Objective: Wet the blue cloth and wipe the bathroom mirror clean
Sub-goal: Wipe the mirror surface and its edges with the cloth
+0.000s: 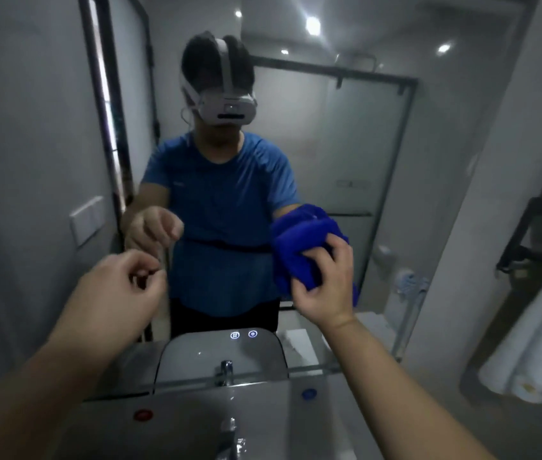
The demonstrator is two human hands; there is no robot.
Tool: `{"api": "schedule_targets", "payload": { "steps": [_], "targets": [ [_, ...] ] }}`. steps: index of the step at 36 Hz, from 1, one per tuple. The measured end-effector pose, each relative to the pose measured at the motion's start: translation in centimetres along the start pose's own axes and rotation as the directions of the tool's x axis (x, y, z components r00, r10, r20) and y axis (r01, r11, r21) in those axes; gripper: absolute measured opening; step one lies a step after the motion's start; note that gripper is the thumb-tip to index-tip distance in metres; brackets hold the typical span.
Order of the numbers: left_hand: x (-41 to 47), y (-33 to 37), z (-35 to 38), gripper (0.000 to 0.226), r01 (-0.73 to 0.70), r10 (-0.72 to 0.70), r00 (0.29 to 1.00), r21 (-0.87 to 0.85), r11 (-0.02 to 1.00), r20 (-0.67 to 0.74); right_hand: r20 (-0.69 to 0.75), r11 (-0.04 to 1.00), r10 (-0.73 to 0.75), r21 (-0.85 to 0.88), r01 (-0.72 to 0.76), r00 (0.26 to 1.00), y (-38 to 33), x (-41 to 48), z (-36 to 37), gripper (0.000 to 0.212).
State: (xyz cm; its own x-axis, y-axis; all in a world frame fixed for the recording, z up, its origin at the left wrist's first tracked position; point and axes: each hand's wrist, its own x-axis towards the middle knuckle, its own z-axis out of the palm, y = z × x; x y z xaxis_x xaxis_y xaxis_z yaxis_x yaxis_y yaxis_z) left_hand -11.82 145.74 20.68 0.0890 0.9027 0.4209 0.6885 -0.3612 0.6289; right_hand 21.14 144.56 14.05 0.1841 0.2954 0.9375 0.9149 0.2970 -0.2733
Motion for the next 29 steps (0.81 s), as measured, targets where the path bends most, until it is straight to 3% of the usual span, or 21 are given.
{"api": "schedule_targets", "payload": {
  "steps": [2,9,12,15,19,22,25,29],
  "targets": [
    [0.9,-1.8,-0.2,0.021,0.048,-0.046,0.997,0.033,0.998,-0.055,0.032,0.991,0.135,0.004,-0.135,0.99,0.7,-2.1,-0.4,0.044],
    [1.5,-3.9,1.3,0.037,0.146,-0.147,0.989,0.028,0.989,0.008,0.051,0.852,0.523,-0.025,-0.523,0.851,-0.9,-1.6,-2.2,0.05],
    [2.3,-4.7,1.9,0.031,0.13,-0.13,0.991,0.007,0.991,-0.015,-0.072,0.794,0.607,0.093,-0.601,0.791,-2.8,1.4,-1.8,0.046],
    [3.0,-5.0,2.4,0.032,0.096,-0.093,0.994,0.054,0.994,-0.048,-0.227,0.779,0.626,0.218,-0.587,0.746,-5.3,7.0,-0.9,0.042],
    [3.2,-5.5,3.0,0.025,0.117,-0.113,0.992,0.078,0.99,-0.057,-0.328,0.869,0.488,0.275,-0.412,0.809,-9.9,14.4,1.0,0.05],
    [3.1,-6.0,3.3,0.021,0.098,-0.094,0.992,0.045,0.994,-0.079,-0.276,0.963,0.256,0.151,-0.221,0.927,-13.8,16.0,3.5,0.047],
    [3.0,-6.3,3.5,0.023,0.077,-0.076,0.993,0.011,0.997,-0.089,-0.082,0.999,-0.033,0.018,0.035,0.996,-17.3,13.8,6.7,0.049],
    [3.0,-8.1,4.3,0.035,-0.152,0.152,0.964,0.02,0.988,-0.217,0.197,0.971,-0.241,0.06,0.233,0.95,-18.2,7.7,9.9,0.045]
  ]
}}
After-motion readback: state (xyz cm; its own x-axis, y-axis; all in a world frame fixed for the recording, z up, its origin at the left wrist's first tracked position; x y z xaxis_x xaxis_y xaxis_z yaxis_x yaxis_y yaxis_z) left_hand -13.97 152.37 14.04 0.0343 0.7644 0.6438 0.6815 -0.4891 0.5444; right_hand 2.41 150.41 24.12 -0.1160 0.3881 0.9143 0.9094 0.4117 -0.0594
